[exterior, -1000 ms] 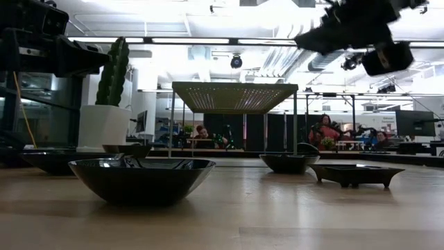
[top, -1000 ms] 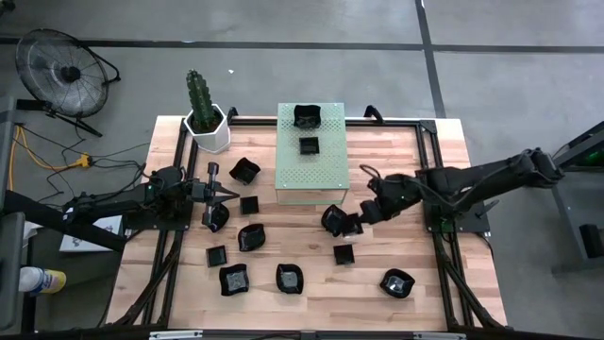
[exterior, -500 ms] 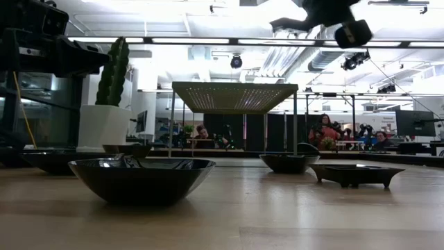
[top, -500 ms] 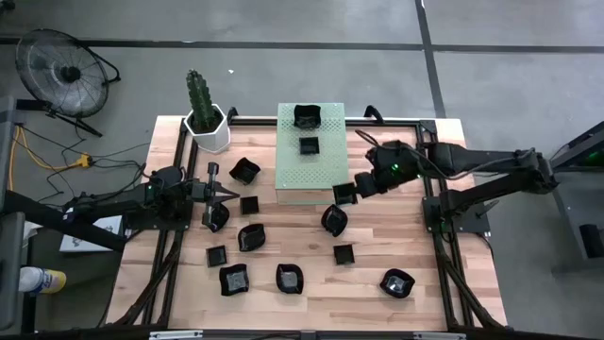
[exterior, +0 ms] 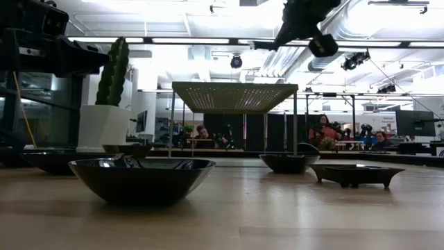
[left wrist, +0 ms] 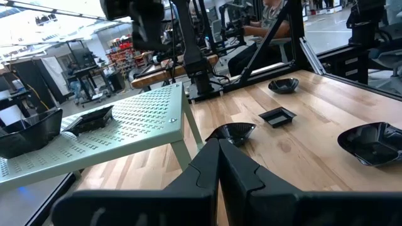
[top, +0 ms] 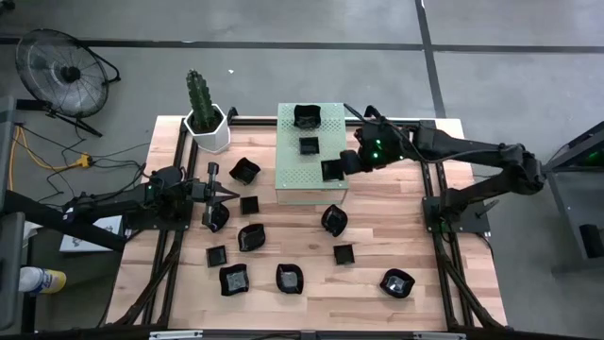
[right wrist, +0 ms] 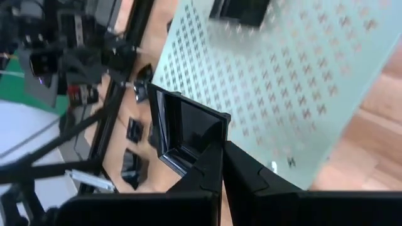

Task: Pick & Place Mini shaped plates
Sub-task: Stack the black square plate on top of the black square plate on the shelf

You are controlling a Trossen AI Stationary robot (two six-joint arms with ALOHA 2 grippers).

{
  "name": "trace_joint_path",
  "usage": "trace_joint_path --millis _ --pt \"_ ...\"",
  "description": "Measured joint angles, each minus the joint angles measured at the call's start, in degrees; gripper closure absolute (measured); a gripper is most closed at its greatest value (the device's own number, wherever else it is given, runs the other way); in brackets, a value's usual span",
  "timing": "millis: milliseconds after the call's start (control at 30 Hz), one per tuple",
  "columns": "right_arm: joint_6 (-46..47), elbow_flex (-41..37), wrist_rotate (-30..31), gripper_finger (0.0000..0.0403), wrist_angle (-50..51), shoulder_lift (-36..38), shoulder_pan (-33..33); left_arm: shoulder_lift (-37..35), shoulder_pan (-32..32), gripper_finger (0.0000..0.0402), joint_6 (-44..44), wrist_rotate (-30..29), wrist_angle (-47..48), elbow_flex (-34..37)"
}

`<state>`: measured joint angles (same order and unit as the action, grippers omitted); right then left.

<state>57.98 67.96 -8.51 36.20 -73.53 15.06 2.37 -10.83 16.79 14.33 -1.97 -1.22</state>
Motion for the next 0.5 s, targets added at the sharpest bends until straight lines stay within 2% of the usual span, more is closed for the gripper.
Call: trace_joint_path --millis 367,500 --pt "-0.5 0.0 -4.2 0.0402 -9.5 -4.6 5.1 0.0 0.0 0.0399 0.0 0.0 0.0 0.0" --pt "-1.6 3.4 -4.3 0.0402 -8.6 -7.1 6.8 0.0 0.0 0.0399 0.0 0.0 0.0 0.0"
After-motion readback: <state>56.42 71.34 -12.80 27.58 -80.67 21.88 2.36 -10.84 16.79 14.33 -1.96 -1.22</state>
